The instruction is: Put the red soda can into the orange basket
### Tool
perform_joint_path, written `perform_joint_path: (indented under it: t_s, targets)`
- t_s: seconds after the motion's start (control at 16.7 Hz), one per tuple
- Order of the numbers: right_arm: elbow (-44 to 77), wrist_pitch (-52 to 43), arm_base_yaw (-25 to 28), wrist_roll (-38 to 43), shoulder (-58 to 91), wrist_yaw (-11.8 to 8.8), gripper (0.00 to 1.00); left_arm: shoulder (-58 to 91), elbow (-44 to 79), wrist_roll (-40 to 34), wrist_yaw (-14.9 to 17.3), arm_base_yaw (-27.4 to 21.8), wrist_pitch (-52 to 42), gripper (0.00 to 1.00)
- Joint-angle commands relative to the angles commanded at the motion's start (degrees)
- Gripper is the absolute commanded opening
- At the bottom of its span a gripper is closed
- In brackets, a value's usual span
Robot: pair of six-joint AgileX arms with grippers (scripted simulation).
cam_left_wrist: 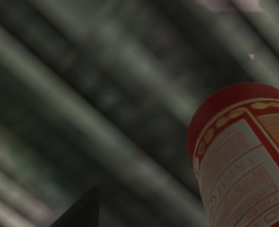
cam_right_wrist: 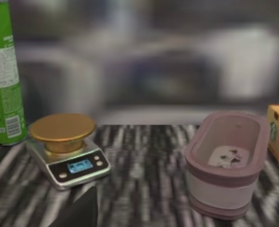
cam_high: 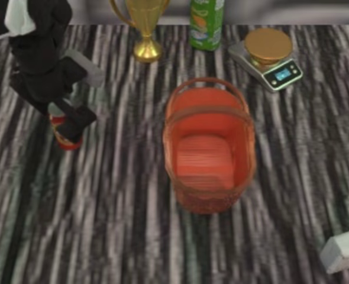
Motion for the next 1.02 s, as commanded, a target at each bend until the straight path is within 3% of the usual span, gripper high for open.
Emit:
perform_joint_path:
  t_s: [0.72,1.02]
  targets:
    - [0.0,0.0,0.0,0.0,0.0,0.0,1.0,0.0,0.0,0.0,0.0,0.0,0.0,0.02]
    - [0.0,0.0,0.0,0.0,0.0,0.0,1.0,0.0,0.0,0.0,0.0,0.0,0.0,0.0]
